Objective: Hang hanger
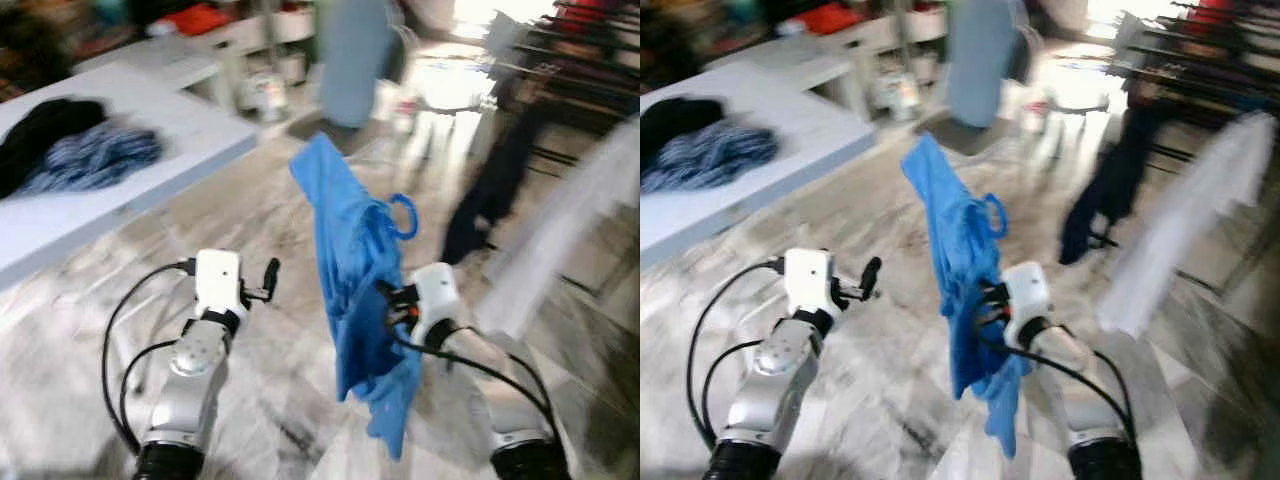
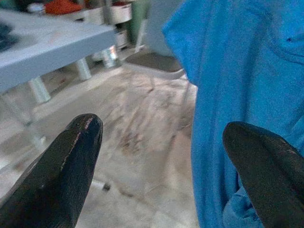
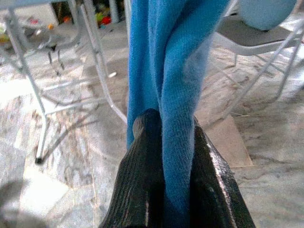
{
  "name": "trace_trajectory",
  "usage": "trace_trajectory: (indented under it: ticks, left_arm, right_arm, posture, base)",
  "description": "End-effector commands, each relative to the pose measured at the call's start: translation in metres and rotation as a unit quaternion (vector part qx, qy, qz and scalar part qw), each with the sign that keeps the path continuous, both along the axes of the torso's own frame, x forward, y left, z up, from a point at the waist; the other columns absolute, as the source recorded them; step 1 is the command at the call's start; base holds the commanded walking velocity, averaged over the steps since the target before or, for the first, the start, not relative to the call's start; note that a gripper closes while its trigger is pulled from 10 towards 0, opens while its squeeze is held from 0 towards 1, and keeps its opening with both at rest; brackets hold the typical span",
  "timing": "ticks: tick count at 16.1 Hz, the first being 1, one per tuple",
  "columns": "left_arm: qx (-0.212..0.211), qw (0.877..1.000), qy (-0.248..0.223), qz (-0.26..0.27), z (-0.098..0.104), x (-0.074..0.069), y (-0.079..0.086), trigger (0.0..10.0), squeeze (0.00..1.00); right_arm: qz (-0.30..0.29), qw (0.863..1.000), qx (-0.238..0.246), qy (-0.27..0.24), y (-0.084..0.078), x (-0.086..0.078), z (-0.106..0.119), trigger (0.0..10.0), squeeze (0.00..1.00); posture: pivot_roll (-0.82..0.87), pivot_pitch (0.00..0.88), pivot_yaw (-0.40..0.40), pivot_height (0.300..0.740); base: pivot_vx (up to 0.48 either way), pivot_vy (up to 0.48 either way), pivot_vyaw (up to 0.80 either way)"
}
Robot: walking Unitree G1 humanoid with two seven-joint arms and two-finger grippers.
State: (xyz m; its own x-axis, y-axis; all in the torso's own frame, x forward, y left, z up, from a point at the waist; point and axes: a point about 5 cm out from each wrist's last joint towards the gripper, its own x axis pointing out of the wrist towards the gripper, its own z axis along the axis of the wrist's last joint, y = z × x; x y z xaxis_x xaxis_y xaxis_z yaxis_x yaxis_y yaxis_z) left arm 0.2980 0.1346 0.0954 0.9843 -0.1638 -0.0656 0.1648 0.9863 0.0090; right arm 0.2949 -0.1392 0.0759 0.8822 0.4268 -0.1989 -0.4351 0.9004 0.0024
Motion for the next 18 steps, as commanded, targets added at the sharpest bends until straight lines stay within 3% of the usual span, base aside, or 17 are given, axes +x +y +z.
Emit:
trace_trajectory:
  ticks: [1, 3, 5, 10, 18]
  left_arm:
    - [0.019, 0.999, 0.009, 0.035, -0.005, -0.002, 0.015, 10.0, 0.00]
    - [0.036, 0.996, 0.016, 0.078, -0.009, -0.005, 0.025, 10.0, 0.00]
    - [0.022, 0.993, 0.016, 0.114, -0.009, -0.011, 0.039, 10.0, 0.00]
    - [0.012, 0.994, 0.022, 0.110, -0.014, -0.025, 0.043, 10.0, 0.00]
    - [0.001, 0.996, 0.009, 0.086, -0.006, -0.016, 0.036, 10.0, 0.00]
  right_arm:
    - [0.014, 1.000, 0.010, -0.020, 0.012, 0.002, 0.006, 10.0, 0.00]
    - [-0.006, 1.000, 0.004, -0.030, 0.008, 0.006, 0.008, 10.0, 0.00]
    - [-0.033, 0.999, 0.003, -0.039, 0.002, 0.010, 0.011, 10.0, 0.00]
    - [-0.085, 0.995, 0.002, -0.055, -0.016, 0.009, 0.015, 10.0, 0.00]
    - [-0.084, 0.995, -0.006, -0.055, -0.017, 0.010, 0.015, 10.0, 0.00]
  posture:
    - [-0.13, 0.000, 0.053, 0.740]
    - [-0.13, 0.000, 0.054, 0.740]
    - [-0.12, 0.000, 0.055, 0.740]
    - [-0.12, 0.000, 0.044, 0.740]
    - [-0.13, 0.000, 0.049, 0.740]
  base:
    - [0.000, 0.000, 0.80]
    - [0.000, 0.000, 0.40]
    - [0.000, 0.000, 0.00]
    - [0.000, 0.000, 0.00]
    - [0.000, 0.000, 0.00]
